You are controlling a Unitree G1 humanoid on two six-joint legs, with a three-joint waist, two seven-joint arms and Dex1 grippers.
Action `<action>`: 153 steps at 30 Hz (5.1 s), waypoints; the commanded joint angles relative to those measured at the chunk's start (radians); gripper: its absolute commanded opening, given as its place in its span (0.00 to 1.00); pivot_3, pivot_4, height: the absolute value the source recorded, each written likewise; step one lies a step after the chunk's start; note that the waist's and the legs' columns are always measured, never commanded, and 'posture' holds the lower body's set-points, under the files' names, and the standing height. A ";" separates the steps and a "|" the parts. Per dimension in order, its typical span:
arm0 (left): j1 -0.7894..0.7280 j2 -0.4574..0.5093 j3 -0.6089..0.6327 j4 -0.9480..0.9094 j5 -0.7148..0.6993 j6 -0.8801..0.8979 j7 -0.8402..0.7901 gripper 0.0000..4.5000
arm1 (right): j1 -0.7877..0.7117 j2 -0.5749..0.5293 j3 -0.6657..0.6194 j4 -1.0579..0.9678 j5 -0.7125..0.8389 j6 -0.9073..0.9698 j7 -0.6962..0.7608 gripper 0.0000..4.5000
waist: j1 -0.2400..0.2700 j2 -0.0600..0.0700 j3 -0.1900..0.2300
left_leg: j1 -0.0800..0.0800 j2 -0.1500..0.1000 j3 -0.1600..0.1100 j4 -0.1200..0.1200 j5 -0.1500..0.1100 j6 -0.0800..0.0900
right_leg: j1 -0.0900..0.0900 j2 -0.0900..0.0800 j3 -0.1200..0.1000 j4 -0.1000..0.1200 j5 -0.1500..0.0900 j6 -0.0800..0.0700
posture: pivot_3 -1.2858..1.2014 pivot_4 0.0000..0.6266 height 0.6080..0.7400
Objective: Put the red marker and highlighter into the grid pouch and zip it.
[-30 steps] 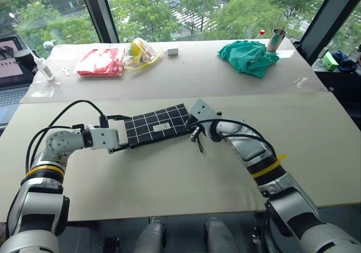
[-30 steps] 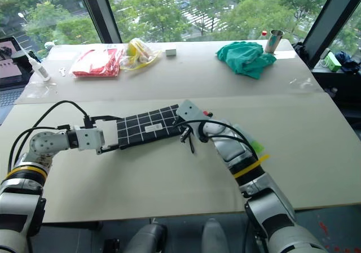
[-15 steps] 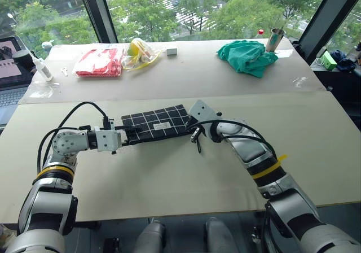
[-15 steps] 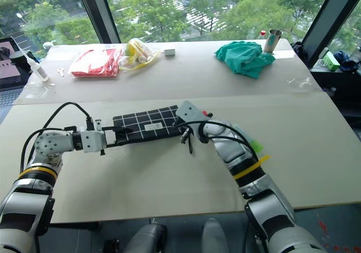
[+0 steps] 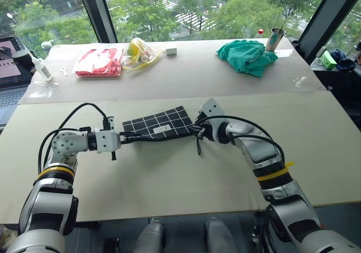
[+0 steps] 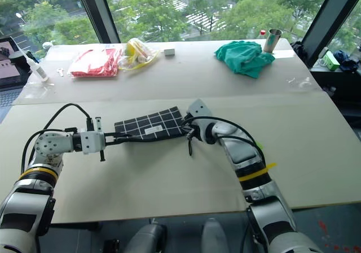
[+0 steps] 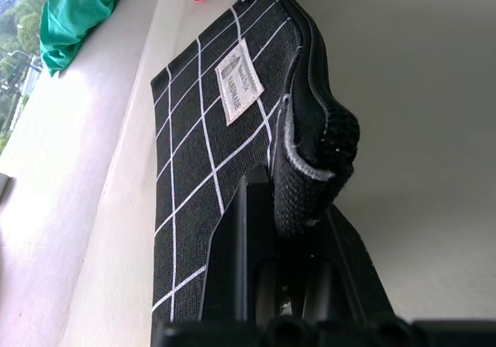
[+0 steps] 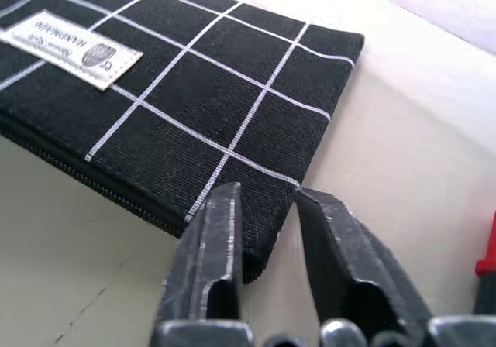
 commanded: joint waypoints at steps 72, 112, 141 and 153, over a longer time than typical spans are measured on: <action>0.257 -0.085 0.109 -0.529 -0.235 0.616 -0.065 0.00 | -0.175 -0.056 0.316 -0.185 0.193 0.107 0.215 0.02 | 0.004 0.000 0.000 | -0.001 0.000 -0.001 0.001 -0.001 0.001 | 0.001 0.000 0.001 -0.008 0.000 0.000 | 0.52 0.24 1.00; 0.294 -0.098 0.143 -0.592 -0.263 0.665 -0.032 0.00 | 0.194 -0.611 -0.195 -0.188 0.064 -0.104 0.090 1.00 | 0.030 0.000 0.000 | 0.000 0.000 0.006 0.001 -0.003 0.006 | 0.002 0.000 0.000 -0.009 0.000 0.000 | 0.52 0.24 1.00; 0.280 -0.099 0.158 -0.577 -0.266 0.674 -0.051 0.00 | 0.330 -0.577 -0.232 -0.168 0.154 0.065 0.100 1.00 | 0.029 0.000 0.000 | 0.000 0.000 0.009 0.001 -0.003 0.006 | 0.002 0.000 0.001 -0.010 0.000 0.000 | 0.52 0.24 1.00; 0.284 -0.095 0.166 -0.585 -0.266 0.678 -0.039 0.00 | 0.362 -0.644 -0.167 -0.112 0.124 0.000 0.190 0.39 | 0.037 0.000 0.000 | 0.001 0.000 0.008 0.002 -0.003 0.006 | 0.006 0.000 0.000 -0.012 0.000 0.000 | 0.52 0.24 1.00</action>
